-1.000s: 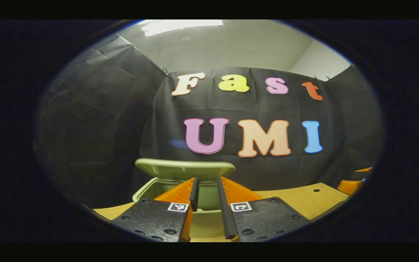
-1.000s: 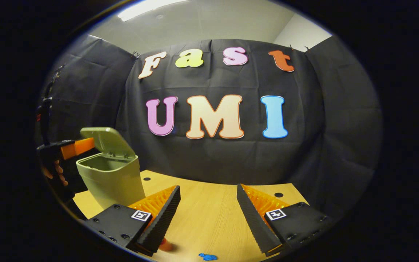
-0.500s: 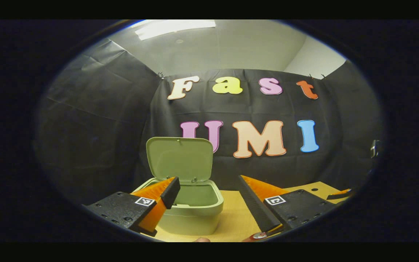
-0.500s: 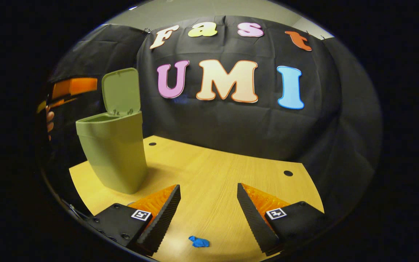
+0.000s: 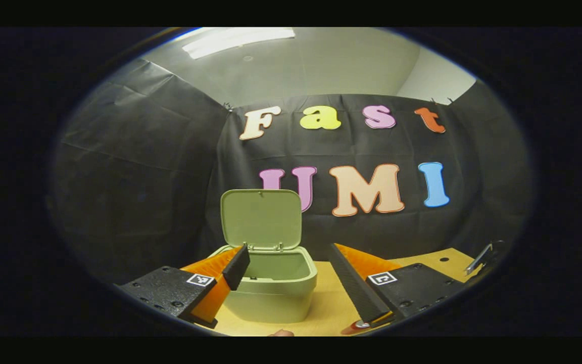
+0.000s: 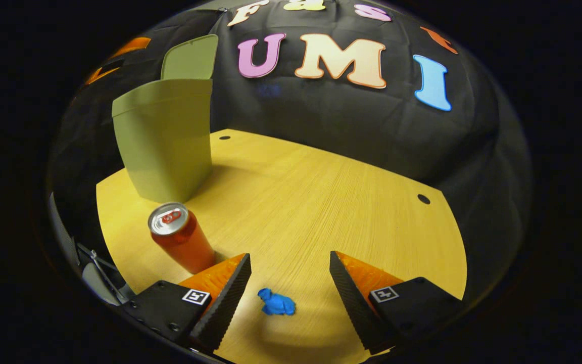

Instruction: Press the lid of the desktop garbage bin to open it, pick up the crumpled paper on the desktop and throw it into the bin, then pick up the pop can on the desktop and drop it into the bin, and finally close the garbage bin lid.

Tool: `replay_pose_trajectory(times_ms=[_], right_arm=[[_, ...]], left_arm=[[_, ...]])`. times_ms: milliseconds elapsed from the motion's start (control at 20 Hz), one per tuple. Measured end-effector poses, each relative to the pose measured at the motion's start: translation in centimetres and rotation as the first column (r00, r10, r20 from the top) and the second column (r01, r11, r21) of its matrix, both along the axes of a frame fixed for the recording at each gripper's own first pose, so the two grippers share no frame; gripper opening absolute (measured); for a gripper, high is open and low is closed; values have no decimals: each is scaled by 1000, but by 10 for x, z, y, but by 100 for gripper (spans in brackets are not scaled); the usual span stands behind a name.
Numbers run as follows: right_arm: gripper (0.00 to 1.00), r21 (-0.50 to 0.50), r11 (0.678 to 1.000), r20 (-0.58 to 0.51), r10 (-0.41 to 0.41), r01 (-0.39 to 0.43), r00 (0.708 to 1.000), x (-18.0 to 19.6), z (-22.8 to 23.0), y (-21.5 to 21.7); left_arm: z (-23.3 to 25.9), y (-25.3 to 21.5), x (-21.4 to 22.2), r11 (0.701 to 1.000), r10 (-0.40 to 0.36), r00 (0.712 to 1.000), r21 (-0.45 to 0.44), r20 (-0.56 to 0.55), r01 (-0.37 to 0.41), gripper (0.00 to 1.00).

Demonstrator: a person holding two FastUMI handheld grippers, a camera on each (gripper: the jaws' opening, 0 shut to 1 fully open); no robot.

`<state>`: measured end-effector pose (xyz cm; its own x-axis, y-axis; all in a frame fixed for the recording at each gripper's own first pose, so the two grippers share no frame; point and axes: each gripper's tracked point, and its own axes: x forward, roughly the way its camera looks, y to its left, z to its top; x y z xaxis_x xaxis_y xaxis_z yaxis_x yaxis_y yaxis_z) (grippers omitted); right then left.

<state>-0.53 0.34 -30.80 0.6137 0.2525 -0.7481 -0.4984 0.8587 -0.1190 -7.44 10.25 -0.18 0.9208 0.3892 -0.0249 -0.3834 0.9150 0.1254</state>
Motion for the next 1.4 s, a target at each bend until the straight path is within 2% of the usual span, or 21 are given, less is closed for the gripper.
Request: replay_pose_trajectory(times_ms=[250,400,500,600,650,700,750,800,850,900,1150,1400], right_arm=[[100,-57,998,-108,1,-7,994,-21,-37,-11],[96,-84,996,-146,0,-13,989,-31,-50,-15],[82,-85,996,-170,-6,-9,985,-35,-56,-14],[39,-82,997,-208,-27,10,978,-42,-59,-14],[28,-71,997,-201,-38,24,979,-40,-57,-14],[26,-60,998,-191,-45,34,981,-38,-53,-11],[19,-45,998,-180,-46,38,983,-36,-47,-9],[20,-35,998,-154,-54,49,987,-30,-40,-7],[15,-19,998,-136,-54,52,989,-25,-31,-3],[14,1,999,-115,-54,54,992,-19,-22,3],[14,70,996,-15,-47,48,999,11,23,34],[14,132,991,103,-48,34,994,40,72,63]], left_arm=[[1,9,-10,1000,28,1000,12,-12,-28,94],[-2,15,-14,999,42,999,12,-20,-42,94],[-2,17,-16,999,43,999,12,-24,-43,94],[-2,19,-16,999,44,999,13,-26,-44,94],[-2,21,-16,999,44,999,15,-28,-44,95],[-2,22,-17,999,44,999,17,-30,-44,95],[-4,24,-18,999,45,998,18,-32,-44,95],[-4,25,-18,999,47,998,18,-36,-46,95],[-5,27,-19,999,47,998,18,-37,-47,94],[-4,29,-20,999,48,998,17,-37,-47,95],[-5,40,-24,999,50,998,16,-40,-49,94],[-6,51,-31,998,59,998,11,-37,-59,94]])
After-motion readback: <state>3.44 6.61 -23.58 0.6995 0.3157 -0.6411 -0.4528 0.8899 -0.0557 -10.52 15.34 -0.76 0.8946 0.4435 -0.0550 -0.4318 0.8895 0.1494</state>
